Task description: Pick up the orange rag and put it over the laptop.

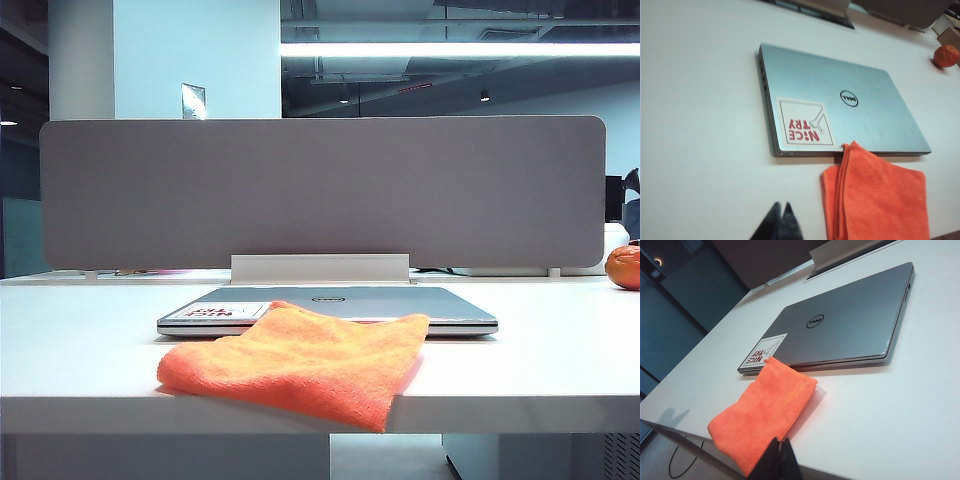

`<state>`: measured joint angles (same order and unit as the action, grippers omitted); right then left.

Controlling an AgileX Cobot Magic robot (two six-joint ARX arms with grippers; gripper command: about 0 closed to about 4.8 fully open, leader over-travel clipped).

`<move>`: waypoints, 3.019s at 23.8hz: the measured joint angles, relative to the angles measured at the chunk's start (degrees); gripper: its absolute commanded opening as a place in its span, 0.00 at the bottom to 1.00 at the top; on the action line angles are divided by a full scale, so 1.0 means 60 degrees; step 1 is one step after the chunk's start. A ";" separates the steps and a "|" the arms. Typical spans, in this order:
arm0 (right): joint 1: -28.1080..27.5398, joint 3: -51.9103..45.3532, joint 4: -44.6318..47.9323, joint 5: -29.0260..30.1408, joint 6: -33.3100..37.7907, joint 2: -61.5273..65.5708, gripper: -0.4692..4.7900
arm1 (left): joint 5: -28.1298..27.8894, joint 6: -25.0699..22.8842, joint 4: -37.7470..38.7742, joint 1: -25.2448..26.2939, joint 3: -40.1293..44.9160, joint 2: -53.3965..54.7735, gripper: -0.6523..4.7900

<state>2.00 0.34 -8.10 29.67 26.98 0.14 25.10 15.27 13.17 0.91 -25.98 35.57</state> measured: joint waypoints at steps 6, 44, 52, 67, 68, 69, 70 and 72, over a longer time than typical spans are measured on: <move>0.0000 0.0000 0.0000 -0.0011 0.0000 0.0000 0.08 | 0.0087 0.0576 -0.0015 -0.0251 -0.0284 0.1206 0.11; 0.0000 0.0000 0.0000 -0.0015 0.0000 0.0000 0.08 | -0.0561 0.1829 -0.1035 -0.4743 -0.2506 0.7632 0.43; 0.0000 0.0000 -0.0004 -0.0015 0.0000 0.0000 0.08 | -0.0572 0.1275 -0.0579 -0.4739 -0.2506 0.7632 0.48; 0.0000 0.0000 -0.0004 -0.0015 0.0000 0.0000 0.08 | -0.1643 0.0182 -0.0157 -0.5282 -0.2506 0.7665 0.48; 0.0000 0.0000 0.0000 -0.0015 0.0000 0.0000 0.08 | -0.1759 0.0127 -0.0222 -0.5370 -0.2506 0.7705 0.48; 0.0000 0.0000 0.0000 -0.0011 0.0000 0.0000 0.08 | -0.1880 0.0055 -0.0342 -0.5486 -0.2510 0.7817 0.48; 0.0000 0.0000 -0.0004 -0.0015 0.0000 0.0000 0.08 | -0.1967 0.0015 -0.0372 -0.5559 -0.2510 0.7901 0.48; 0.0000 0.0000 -0.0004 -0.0015 0.0000 0.0000 0.08 | -0.2084 -0.0015 -0.0375 -0.5606 -0.2510 0.8032 0.48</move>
<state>2.00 0.34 -8.12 29.58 26.98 0.14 12.60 15.18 10.92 -32.73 -41.04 83.77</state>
